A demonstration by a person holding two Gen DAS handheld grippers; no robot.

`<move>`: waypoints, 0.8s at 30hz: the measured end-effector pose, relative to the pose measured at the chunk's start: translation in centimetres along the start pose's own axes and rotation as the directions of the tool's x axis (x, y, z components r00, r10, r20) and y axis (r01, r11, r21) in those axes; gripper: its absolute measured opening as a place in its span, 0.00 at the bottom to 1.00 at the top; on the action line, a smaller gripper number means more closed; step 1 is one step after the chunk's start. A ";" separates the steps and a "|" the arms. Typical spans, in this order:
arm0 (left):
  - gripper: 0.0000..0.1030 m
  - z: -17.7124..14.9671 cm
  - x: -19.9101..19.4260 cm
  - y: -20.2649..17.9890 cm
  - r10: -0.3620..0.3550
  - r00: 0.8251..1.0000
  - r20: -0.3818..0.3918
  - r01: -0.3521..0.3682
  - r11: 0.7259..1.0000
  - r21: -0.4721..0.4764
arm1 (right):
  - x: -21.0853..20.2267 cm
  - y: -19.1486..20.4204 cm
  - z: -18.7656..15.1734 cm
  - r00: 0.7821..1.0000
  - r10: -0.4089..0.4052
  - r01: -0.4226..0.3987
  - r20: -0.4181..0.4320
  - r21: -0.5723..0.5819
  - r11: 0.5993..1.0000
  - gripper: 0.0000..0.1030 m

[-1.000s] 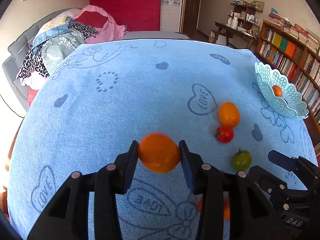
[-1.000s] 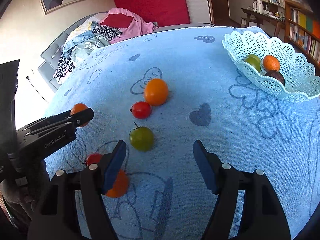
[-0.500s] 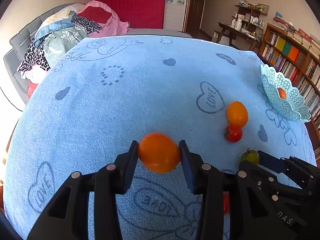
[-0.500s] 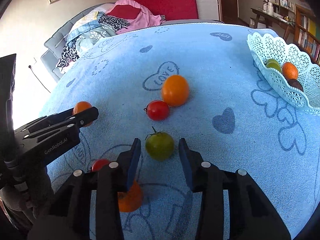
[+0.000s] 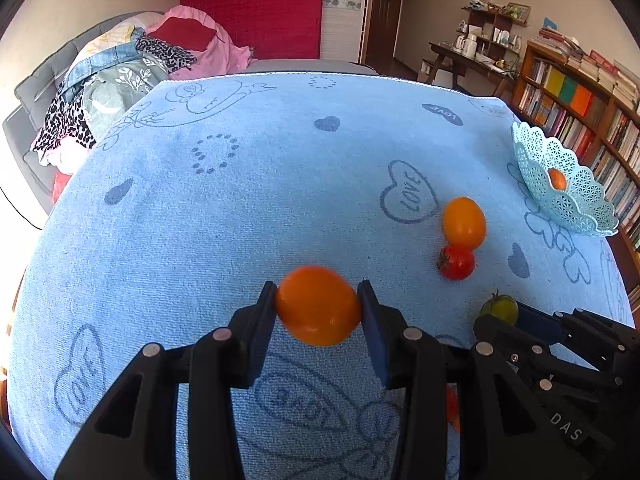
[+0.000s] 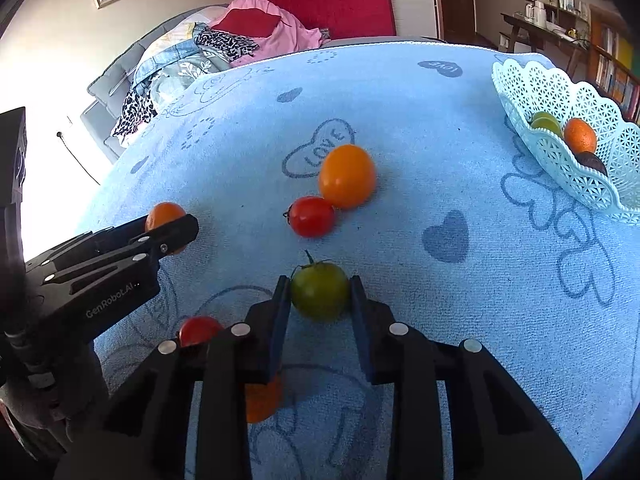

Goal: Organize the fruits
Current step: 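Lower the right gripper onto the green tomato and close it, then carry the orange tomato in the left gripper while the right carries the green tomato to the basket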

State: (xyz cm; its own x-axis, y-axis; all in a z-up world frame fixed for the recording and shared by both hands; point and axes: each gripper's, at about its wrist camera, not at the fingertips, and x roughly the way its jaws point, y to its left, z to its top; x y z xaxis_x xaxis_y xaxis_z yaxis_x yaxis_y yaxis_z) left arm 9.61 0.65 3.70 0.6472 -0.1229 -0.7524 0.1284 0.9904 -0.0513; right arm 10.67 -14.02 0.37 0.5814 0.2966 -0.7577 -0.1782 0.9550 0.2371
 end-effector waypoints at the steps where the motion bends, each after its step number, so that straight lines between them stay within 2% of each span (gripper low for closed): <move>1: 0.41 0.0 0.0 -0.1 0.000 1.000 0.000 0.000 1.000 0.003 | -0.1 -0.1 0.0 1.000 0.001 -0.001 0.003 0.003 1.000 0.30; 24: 0.41 0.2 -0.8 -3.9 0.004 1.000 0.010 -0.005 0.997 0.083 | -3.1 -3.0 0.0 0.997 -0.006 0.000 0.074 0.077 0.997 0.30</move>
State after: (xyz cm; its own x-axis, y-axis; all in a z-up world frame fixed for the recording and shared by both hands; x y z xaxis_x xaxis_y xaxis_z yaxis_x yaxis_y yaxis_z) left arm 8.79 -3.11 4.63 0.6555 -0.1194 -0.7457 0.1874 0.9823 0.0074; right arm 9.39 -17.82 2.04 0.6399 0.2897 -0.7118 -0.1164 0.9521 0.2828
